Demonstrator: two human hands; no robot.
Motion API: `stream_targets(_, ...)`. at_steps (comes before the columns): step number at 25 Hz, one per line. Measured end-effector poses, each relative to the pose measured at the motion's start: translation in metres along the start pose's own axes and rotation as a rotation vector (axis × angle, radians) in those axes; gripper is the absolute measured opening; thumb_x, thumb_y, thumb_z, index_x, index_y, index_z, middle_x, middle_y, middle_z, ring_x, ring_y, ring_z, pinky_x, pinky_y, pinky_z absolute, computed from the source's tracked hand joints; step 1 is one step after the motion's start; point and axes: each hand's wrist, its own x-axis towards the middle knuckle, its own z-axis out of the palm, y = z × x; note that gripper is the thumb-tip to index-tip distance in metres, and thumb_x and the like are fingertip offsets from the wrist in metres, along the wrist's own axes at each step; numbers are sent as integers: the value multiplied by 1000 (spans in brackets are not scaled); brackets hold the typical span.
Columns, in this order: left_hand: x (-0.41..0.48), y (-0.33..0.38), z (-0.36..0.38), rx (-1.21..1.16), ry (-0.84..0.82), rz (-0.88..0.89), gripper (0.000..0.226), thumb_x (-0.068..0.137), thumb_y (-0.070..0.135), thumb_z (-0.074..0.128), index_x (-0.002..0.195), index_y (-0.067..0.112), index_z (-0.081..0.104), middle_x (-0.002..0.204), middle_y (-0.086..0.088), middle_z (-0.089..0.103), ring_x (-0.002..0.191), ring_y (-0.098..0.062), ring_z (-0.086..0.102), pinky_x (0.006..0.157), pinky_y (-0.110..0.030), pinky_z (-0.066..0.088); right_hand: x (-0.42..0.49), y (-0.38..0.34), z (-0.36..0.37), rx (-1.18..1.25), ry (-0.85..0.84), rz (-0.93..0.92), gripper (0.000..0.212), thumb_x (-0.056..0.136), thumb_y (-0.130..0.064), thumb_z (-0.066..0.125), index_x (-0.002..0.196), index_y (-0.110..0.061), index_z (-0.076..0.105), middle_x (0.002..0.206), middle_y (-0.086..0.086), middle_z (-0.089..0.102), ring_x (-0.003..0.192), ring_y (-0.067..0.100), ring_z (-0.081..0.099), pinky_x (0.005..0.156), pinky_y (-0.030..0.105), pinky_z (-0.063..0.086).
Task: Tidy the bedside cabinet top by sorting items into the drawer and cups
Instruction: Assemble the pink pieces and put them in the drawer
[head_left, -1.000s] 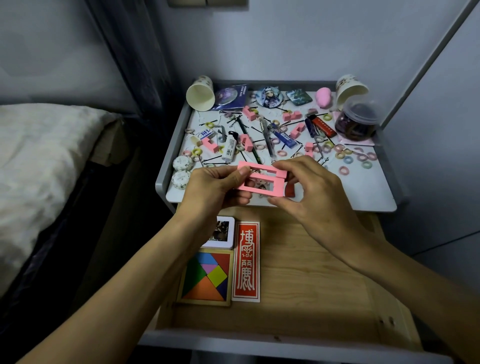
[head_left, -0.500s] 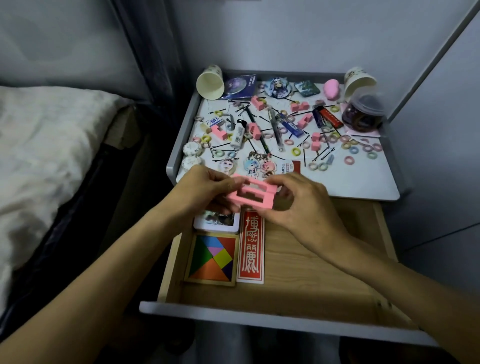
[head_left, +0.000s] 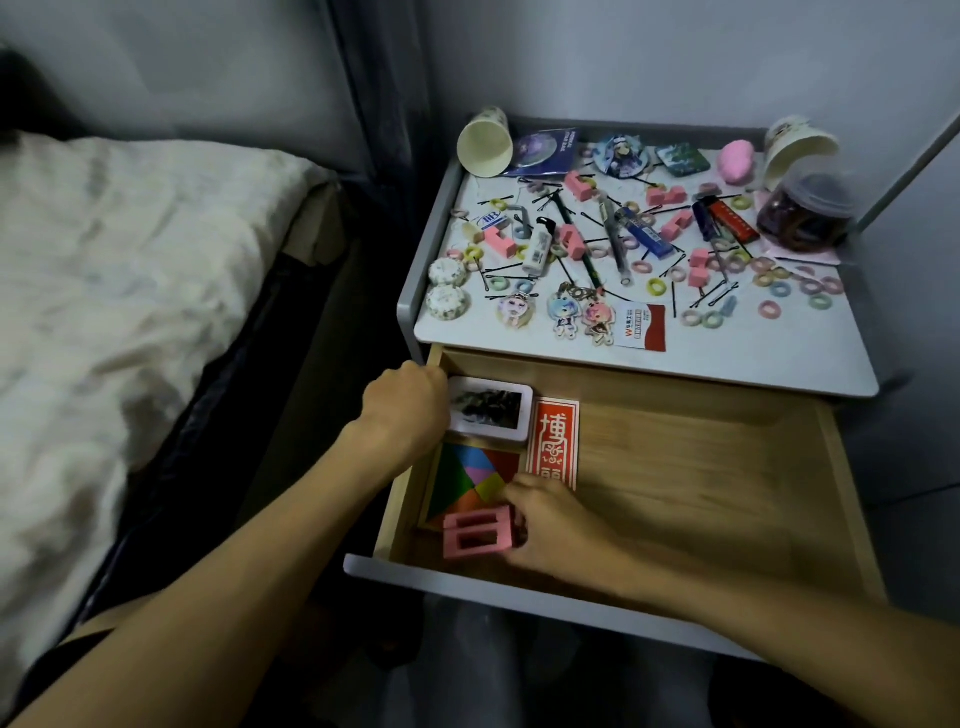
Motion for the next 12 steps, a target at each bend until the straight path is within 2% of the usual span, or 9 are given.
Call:
stream_targets(2,2,-2,1,16,7,25,23,96,12,44,114,4,56,112,-18,59,99,-35,62,67,-36,43,7,-1,8,17,-13,-44,43,84,-26,73,123,-18,58,126,-5,56,105,-6,46,87,1,37)
stream_targets(6,6,-4,3,41,8,47,24,95,12,48,116,4,56,113,-17,59,100,-34,61,66,-34,43,14,-3,14,-164,-141,-97,55,86,-27,70,134,-11,46,133,4,50,115,17,53,99,26,45)
stream_targets(9,10,-3,5,54,16,72,25,96,12,46,116,3,57,112,-16,60,99,-33,62,65,-33,43,17,-4,11,-370,-185,-239,51,93,-13,59,140,-8,40,136,11,48,117,26,56,98,34,48)
stream_targets(12,12,-4,7,57,10,77,23,95,11,47,114,3,58,108,-15,61,96,-32,62,63,-33,43,20,-3,14,-427,-191,-299,49,95,-8,55,141,-9,38,134,12,48,112,27,59,93,37,52)
